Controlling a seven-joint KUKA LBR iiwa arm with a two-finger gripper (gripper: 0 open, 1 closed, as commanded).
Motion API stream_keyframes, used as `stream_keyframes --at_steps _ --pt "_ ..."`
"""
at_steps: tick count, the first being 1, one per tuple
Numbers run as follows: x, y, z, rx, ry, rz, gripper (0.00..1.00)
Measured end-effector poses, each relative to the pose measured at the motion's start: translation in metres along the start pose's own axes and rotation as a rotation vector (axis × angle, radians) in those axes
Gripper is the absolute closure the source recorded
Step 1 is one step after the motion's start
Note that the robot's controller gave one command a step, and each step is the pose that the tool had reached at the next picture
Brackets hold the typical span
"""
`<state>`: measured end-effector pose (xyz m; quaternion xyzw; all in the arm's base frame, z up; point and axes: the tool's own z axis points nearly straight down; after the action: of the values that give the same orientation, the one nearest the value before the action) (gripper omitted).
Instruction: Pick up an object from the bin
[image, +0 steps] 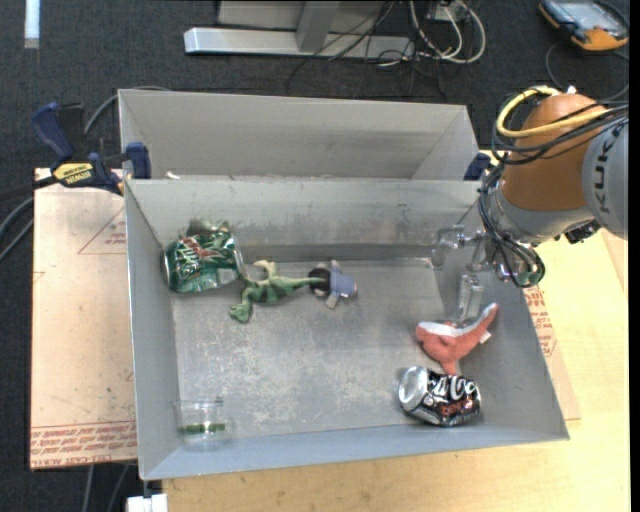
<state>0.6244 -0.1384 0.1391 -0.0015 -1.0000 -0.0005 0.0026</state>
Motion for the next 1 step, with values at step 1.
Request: stream_keyframes --at_steps 1 --pt "-0.0019 0.0007 -0.0053 0.001 -0.008 -0.003 0.00"
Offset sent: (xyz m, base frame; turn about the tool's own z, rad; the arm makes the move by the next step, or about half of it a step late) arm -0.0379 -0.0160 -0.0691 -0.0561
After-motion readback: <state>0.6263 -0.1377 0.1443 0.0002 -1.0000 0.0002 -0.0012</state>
